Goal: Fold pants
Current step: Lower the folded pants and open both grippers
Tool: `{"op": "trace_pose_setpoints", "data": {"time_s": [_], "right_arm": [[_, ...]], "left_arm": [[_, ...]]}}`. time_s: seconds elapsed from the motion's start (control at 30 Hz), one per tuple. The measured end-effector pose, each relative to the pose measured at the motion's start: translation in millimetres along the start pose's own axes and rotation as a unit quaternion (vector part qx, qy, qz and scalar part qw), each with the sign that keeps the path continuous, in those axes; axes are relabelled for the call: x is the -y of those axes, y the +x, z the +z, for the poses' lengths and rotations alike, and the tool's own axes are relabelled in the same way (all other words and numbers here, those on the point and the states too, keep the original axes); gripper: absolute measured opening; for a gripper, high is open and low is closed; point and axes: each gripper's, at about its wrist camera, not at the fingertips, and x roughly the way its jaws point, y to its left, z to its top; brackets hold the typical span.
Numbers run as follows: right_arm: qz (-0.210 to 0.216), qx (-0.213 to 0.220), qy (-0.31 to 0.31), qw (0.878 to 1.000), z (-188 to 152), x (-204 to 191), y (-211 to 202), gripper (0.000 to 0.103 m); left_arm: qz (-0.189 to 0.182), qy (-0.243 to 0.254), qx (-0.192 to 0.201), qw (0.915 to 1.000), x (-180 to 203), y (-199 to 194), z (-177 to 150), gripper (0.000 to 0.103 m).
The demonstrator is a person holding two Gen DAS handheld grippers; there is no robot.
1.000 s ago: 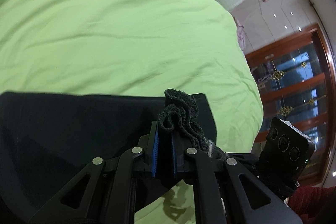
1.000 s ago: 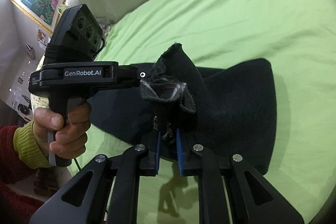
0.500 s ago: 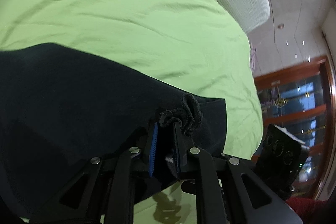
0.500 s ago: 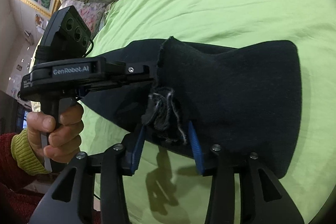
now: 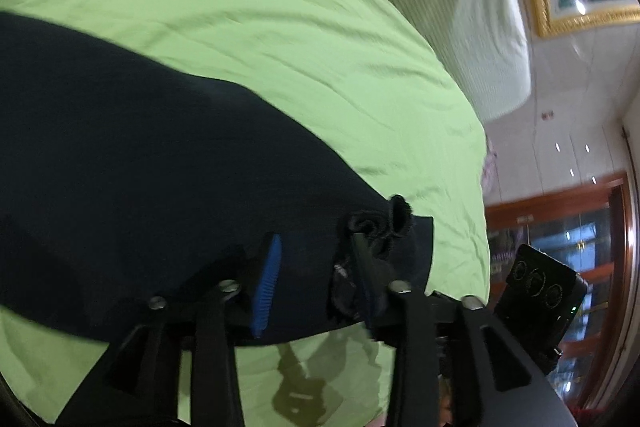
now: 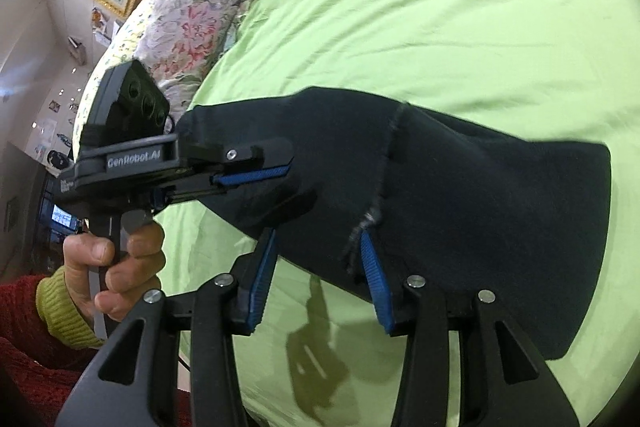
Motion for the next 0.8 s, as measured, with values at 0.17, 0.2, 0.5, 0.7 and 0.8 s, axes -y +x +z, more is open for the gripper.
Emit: {"op": "trace_pose_setpoints", "data": {"time_s": [0.17,0.2,0.5,0.7,0.8], "right_arm": [[0.001,-0.006,-0.016,1.0,9,-12,4,0.046],[0.001,-0.008,-0.02,1.0,11,-15,5,0.046],[0.005,-0.032,-0.059,0.998,26,-41,21,0.046],[0.008,-0.044,-0.083,0.996,42,-61,33,0.046],[0.008,-0.05,-0.097,0.994,50,-72,41,0.046]], "left_arm": [[0.012,-0.061,0.04,0.9972,-25,-34,-11,0.058],[0.017,-0.071,0.05,0.9961,-30,-42,-14,0.058],[0.049,-0.16,0.137,0.9763,-77,-107,-37,0.07],[0.048,-0.21,0.179,0.9601,-110,-138,-44,0.07],[0.047,-0.226,0.192,0.954,-125,-149,-47,0.071]]}}
